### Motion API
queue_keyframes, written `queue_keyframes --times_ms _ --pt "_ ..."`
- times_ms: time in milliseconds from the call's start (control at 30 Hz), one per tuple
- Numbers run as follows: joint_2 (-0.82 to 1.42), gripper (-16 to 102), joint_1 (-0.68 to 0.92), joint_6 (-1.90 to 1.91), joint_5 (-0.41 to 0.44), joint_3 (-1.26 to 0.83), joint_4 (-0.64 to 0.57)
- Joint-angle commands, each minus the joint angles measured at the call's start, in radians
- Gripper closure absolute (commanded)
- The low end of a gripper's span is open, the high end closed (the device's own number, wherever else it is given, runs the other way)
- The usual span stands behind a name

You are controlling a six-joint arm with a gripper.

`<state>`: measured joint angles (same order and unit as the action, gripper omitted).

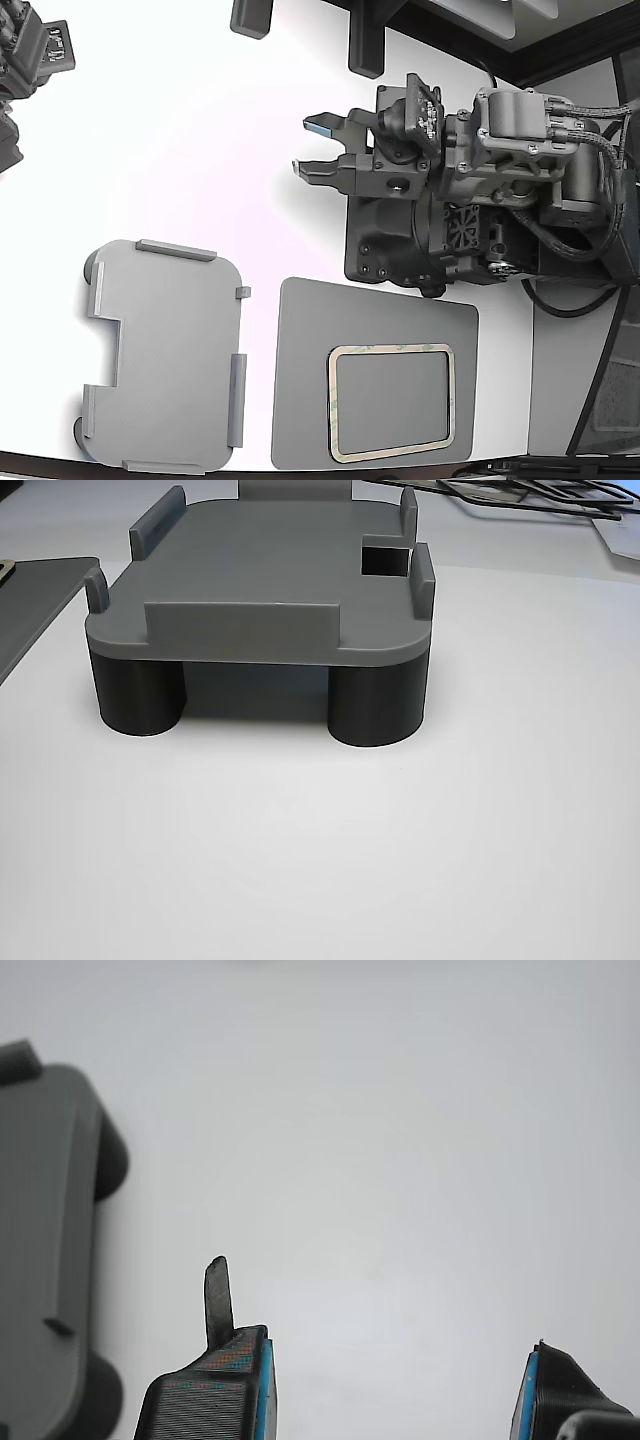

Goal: Move top rectangular frame to the holder.

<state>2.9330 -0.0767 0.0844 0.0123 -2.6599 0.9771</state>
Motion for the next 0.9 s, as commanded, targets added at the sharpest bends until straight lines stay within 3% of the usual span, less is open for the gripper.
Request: queue_keyframes --times_ms 0,433,667,867 --pt "0.023 -14 -0.009 -0.023 0.011 -0.014 -0.253" --pt "0.006 -14 0.006 -0.034 0.009 0.015 -0.264" --pt "-0.225 -14 0.319 0.13 0.233 0.284 -0.051" --pt "-0.396 -14 0.575 0.342 0.321 0.449 0.143"
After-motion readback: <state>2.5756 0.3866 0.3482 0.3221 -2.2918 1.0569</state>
